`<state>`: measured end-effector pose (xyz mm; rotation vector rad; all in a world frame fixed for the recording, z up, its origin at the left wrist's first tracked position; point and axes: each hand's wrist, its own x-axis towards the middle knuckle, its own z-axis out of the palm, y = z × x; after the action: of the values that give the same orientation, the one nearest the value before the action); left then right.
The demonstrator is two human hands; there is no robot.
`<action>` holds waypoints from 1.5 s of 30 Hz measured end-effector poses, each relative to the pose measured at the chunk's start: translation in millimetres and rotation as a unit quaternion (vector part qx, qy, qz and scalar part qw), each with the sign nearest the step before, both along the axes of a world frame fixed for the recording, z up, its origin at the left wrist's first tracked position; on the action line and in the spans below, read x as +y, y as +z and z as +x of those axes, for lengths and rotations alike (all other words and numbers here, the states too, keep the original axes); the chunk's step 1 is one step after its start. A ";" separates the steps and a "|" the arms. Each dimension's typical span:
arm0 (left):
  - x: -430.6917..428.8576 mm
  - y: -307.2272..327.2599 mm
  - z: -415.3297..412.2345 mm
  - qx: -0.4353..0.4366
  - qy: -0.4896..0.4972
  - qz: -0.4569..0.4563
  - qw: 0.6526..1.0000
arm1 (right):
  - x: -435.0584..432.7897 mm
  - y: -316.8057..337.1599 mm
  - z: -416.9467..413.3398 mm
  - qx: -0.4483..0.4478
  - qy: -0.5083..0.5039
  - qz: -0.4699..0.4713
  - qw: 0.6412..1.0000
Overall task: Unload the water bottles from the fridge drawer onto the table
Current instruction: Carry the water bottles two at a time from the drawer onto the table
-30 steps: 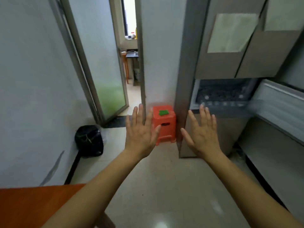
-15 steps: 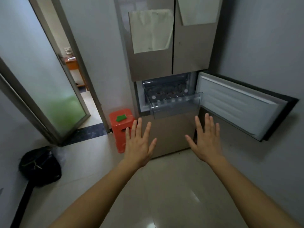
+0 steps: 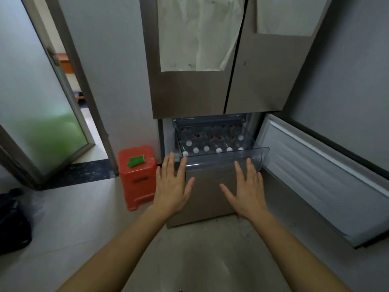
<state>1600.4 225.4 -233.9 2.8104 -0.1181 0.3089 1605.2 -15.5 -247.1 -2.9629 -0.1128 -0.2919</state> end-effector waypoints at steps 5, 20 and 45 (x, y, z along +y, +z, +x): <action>-12.8 -3.8 103.9 0.042 -0.039 -0.027 0.998 | -12.3 3.1 86.3 0.039 -0.006 0.002 0.999; -55.0 -71.0 278.2 0.178 0.021 -0.036 0.983 | -45.0 -49.6 300.2 0.205 0.075 0.035 0.975; -62.3 -95.7 357.7 0.426 0.071 -0.019 0.902 | -33.2 -96.1 407.6 0.493 0.167 0.008 0.854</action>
<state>1958.2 163.2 -329.6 2.6461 0.2870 -0.8795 2012.8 -48.7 -343.2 -2.6053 -0.4621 1.2279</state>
